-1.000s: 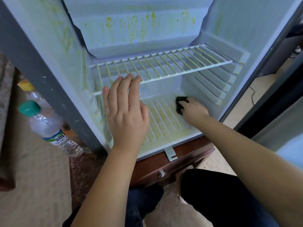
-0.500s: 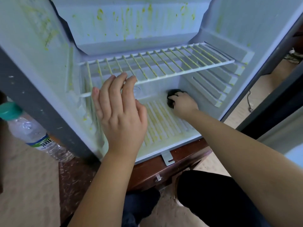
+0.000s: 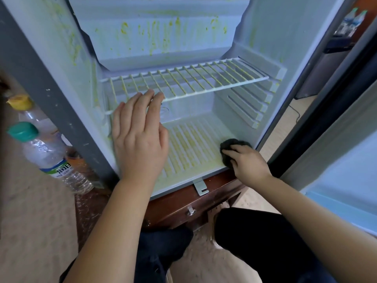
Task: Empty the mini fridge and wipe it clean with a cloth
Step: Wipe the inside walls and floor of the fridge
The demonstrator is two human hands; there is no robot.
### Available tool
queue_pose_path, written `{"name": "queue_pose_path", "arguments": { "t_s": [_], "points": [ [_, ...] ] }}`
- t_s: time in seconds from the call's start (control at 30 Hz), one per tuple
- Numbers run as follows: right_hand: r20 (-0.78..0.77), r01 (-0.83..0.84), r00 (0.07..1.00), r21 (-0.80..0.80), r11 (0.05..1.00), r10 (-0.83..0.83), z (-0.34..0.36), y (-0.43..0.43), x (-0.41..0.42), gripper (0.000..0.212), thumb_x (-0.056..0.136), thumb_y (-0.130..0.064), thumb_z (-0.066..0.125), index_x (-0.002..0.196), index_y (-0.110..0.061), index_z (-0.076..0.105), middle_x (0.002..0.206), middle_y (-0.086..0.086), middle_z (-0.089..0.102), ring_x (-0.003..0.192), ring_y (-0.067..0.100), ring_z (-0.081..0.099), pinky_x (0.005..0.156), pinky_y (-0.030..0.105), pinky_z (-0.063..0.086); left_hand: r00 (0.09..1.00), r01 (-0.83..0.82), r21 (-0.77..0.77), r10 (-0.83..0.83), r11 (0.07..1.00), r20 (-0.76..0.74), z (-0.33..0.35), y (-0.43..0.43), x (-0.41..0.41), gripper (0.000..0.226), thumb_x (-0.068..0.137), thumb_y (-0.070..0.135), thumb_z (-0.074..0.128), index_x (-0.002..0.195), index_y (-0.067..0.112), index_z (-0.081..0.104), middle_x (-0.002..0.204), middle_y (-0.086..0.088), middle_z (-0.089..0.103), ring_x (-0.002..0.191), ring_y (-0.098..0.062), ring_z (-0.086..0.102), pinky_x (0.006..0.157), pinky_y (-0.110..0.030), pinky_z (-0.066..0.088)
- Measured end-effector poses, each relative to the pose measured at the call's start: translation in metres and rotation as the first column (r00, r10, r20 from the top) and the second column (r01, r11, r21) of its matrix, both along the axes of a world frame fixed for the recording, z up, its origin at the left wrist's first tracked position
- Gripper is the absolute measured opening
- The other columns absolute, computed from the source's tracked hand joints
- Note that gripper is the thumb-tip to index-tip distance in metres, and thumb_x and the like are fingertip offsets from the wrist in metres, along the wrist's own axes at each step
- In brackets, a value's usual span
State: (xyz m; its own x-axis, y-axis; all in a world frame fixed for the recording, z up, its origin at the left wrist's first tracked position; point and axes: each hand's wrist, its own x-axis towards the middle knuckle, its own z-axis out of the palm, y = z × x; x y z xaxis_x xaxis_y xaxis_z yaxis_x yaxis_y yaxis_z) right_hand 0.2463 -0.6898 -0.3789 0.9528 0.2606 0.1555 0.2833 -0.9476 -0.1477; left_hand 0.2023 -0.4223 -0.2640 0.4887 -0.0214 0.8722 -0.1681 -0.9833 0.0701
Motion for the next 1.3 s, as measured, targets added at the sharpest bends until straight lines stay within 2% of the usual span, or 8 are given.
{"name": "queue_pose_path", "arguments": {
  "t_s": [0.17, 0.33, 0.47, 0.67, 0.9, 0.97, 1.03, 1.3],
  "points": [
    [-0.150, 0.007, 0.989, -0.046, 0.999, -0.014, 0.006, 0.028, 0.051, 0.045, 0.101, -0.021, 0.042, 0.146, -0.019, 0.040, 0.155, 0.009, 0.031, 0.140, 0.029, 0.030, 0.115, 0.034, 0.022, 0.999, 0.016, -0.002, -0.016, 1.000, 0.029, 0.000, 0.002, 0.003, 0.047, 0.080, -0.003, 0.054, 0.125, 0.011, 0.063, 0.127, -0.006, 0.063, 0.120, -0.026, 0.054, 0.107, -0.042, 0.036],
    [-0.287, 0.044, 0.955, -0.102, 0.994, -0.072, 0.024, 0.057, 0.107, 0.048, 0.104, -0.029, 0.029, 0.152, -0.025, 0.024, 0.161, 0.004, 0.014, 0.145, 0.026, 0.017, 0.116, 0.037, 0.021, 1.000, 0.011, -0.004, -0.011, 1.000, 0.023, -0.003, 0.000, 0.003, 0.049, 0.079, -0.002, 0.056, 0.126, 0.011, 0.063, 0.128, -0.007, 0.062, 0.122, -0.025, 0.052, 0.109, -0.041, 0.033],
    [-0.308, 0.045, 0.948, -0.109, 0.993, -0.077, 0.028, 0.068, 0.117, 0.048, 0.104, -0.029, 0.029, 0.152, -0.024, 0.025, 0.160, 0.004, 0.014, 0.144, 0.026, 0.020, 0.116, 0.037, 0.021, 1.000, 0.029, -0.012, -0.029, 1.000, 0.004, -0.002, 0.001, 0.000, 0.052, 0.079, -0.003, 0.057, 0.129, 0.010, 0.060, 0.131, -0.007, 0.061, 0.125, -0.024, 0.050, 0.113, -0.039, 0.029],
    [-0.266, 0.051, 0.962, -0.029, 0.998, -0.057, 0.024, 0.051, 0.072, 0.046, 0.104, -0.025, 0.034, 0.150, -0.020, 0.032, 0.159, 0.006, 0.021, 0.142, 0.026, 0.025, 0.113, 0.029, 0.017, 0.976, 0.215, -0.117, -0.209, 0.969, 0.064, 0.009, 0.001, -0.024, 0.043, 0.084, -0.010, 0.051, 0.125, -0.002, 0.059, 0.128, -0.016, 0.060, 0.123, -0.032, 0.053, 0.107, -0.047, 0.041],
    [-0.224, 0.078, 0.972, 0.049, 0.996, -0.065, 0.008, 0.028, 0.020, 0.045, 0.101, -0.025, 0.043, 0.146, -0.023, 0.041, 0.157, 0.002, 0.027, 0.142, 0.022, 0.025, 0.116, 0.033, 0.022, 0.931, 0.003, -0.223, 0.079, 0.975, 0.357, 0.026, 0.014, -0.063, 0.038, 0.078, -0.005, 0.062, 0.116, -0.002, 0.059, 0.121, -0.019, 0.058, 0.108, -0.033, 0.051, 0.099, -0.035, 0.038],
    [-0.207, 0.063, 0.977, 0.044, 0.997, -0.053, 0.010, 0.027, 0.011, 0.045, 0.101, -0.026, 0.044, 0.145, -0.022, 0.042, 0.156, 0.002, 0.029, 0.142, 0.022, 0.025, 0.116, 0.032, 0.022, 0.938, 0.044, -0.357, 0.084, 0.933, 0.335, 0.028, 0.020, -0.065, 0.050, 0.077, -0.003, 0.067, 0.124, -0.009, 0.051, 0.131, -0.021, 0.045, 0.118, -0.033, 0.044, 0.106, -0.032, 0.035],
    [-0.185, 0.041, 0.982, 0.038, 0.998, -0.033, 0.008, 0.024, 0.003, 0.045, 0.100, -0.027, 0.045, 0.145, -0.023, 0.043, 0.156, 0.001, 0.030, 0.142, 0.021, 0.026, 0.115, 0.031, 0.022, 0.964, 0.134, -0.463, -0.006, 0.876, 0.267, 0.025, 0.029, -0.060, 0.064, 0.080, 0.002, 0.069, 0.135, -0.008, 0.038, 0.138, -0.016, 0.033, 0.126, -0.039, 0.041, 0.108, -0.044, 0.039],
    [-0.225, 0.036, 0.974, 0.077, 0.996, -0.018, 0.009, 0.028, 0.048, 0.042, 0.100, -0.025, 0.047, 0.141, -0.029, 0.047, 0.155, -0.006, 0.030, 0.142, 0.014, 0.028, 0.114, 0.026, 0.022, 0.969, 0.212, -0.569, -0.093, 0.795, 0.231, 0.020, 0.046, -0.049, 0.063, 0.086, 0.016, 0.068, 0.139, 0.009, 0.035, 0.131, 0.003, 0.047, 0.112, -0.026, 0.060, 0.081, -0.049, 0.056]
  ]
}}
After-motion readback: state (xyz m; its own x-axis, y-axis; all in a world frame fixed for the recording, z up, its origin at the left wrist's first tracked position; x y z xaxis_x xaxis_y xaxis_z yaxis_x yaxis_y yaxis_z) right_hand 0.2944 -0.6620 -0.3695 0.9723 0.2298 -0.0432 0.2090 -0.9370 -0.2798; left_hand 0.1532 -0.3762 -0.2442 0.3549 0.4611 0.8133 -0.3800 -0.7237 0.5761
